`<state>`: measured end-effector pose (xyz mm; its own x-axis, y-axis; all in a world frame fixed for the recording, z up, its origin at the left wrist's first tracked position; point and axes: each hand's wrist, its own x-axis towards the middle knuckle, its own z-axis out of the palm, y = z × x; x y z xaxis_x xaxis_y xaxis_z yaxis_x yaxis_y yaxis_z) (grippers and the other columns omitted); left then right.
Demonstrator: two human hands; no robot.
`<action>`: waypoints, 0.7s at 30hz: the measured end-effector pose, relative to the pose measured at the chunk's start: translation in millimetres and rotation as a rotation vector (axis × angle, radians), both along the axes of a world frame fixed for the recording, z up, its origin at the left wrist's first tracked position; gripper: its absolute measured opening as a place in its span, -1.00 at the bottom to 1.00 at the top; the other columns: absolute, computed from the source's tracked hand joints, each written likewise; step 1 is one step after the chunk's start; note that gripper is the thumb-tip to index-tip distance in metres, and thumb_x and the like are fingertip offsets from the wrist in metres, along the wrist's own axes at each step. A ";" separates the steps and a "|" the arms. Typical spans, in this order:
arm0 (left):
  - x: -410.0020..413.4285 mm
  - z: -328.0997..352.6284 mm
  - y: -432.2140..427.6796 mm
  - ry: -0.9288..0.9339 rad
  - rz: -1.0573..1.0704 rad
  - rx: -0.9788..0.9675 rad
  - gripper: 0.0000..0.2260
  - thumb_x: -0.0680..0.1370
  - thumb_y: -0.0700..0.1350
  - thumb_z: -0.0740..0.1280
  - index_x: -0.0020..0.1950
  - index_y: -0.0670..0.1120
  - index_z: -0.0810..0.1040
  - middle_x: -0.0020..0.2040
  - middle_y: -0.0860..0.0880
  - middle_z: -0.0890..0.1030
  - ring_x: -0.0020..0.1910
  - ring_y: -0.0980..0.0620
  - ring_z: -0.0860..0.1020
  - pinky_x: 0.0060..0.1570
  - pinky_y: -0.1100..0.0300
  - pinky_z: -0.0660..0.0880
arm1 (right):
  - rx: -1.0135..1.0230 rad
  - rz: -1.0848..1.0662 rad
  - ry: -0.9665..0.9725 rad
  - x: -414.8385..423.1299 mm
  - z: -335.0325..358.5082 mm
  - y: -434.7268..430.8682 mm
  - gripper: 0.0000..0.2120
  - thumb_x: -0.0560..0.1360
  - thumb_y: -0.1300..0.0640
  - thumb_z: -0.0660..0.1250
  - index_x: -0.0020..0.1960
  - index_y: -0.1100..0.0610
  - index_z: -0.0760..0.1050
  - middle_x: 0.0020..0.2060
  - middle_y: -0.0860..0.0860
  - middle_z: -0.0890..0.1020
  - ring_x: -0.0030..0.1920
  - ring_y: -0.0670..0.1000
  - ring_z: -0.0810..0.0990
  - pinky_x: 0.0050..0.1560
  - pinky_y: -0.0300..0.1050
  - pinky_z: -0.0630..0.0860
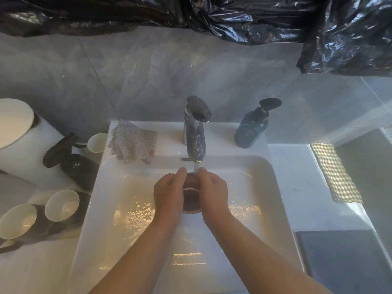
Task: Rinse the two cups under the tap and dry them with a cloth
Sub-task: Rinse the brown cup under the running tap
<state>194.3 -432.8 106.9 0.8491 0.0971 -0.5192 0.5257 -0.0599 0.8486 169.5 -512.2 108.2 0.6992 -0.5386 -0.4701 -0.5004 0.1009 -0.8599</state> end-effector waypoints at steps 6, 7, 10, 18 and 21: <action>20.2 -17.9 8.8 0.239 0.068 -0.096 -0.79 0.43 0.01 0.27 -0.26 -0.09 0.59 -0.23 -0.18 0.66 -0.20 -0.17 0.64 -0.05 -0.13 0.61 | 0.126 0.018 0.089 7.6 -6.3 -14.0 -0.66 0.62 0.25 0.12 -0.32 0.13 0.41 -0.34 0.03 0.49 -0.33 -0.02 0.45 -0.38 -0.27 0.40; 21.5 -18.1 9.7 0.262 0.078 -0.138 -0.77 0.52 -0.01 0.28 -0.21 -0.11 0.62 -0.24 -0.18 0.68 -0.23 -0.17 0.66 -0.06 -0.09 0.61 | 0.146 0.031 0.099 8.9 -6.2 -16.1 -0.66 0.62 0.26 0.12 -0.31 0.13 0.41 -0.34 0.04 0.50 -0.33 -0.02 0.46 -0.36 -0.25 0.41; 25.3 -23.0 12.5 0.309 0.047 -0.283 -0.64 0.65 0.07 0.23 -0.07 -0.15 0.68 -0.18 -0.15 0.74 -0.23 -0.14 0.71 -0.07 0.00 0.63 | 0.263 0.002 0.111 12.4 -6.6 -23.5 -0.70 0.59 0.28 0.18 -0.30 0.19 0.50 -0.41 0.06 0.62 -0.36 0.03 0.56 -0.34 -0.17 0.47; 27.4 -16.5 9.7 0.266 0.004 -0.413 -0.77 0.62 -0.18 0.22 -0.04 -0.17 0.68 -0.08 -0.20 0.72 -0.20 -0.12 0.70 -0.16 0.02 0.61 | 0.186 0.248 -0.173 2.4 -26.1 -35.2 -0.60 0.51 0.04 0.15 0.27 0.06 0.57 0.19 0.14 0.64 0.22 0.20 0.60 0.28 0.21 0.53; 32.9 -12.9 14.4 0.417 0.047 -0.484 -0.75 0.63 -0.18 0.18 0.03 -0.27 0.62 -0.05 -0.26 0.68 -0.17 -0.17 0.66 -0.02 0.00 0.55 | 0.085 0.454 -0.171 -5.3 -26.2 -47.4 -0.49 0.40 0.02 0.22 0.36 -0.02 0.49 0.23 0.11 0.59 0.21 0.16 0.57 0.16 0.06 0.59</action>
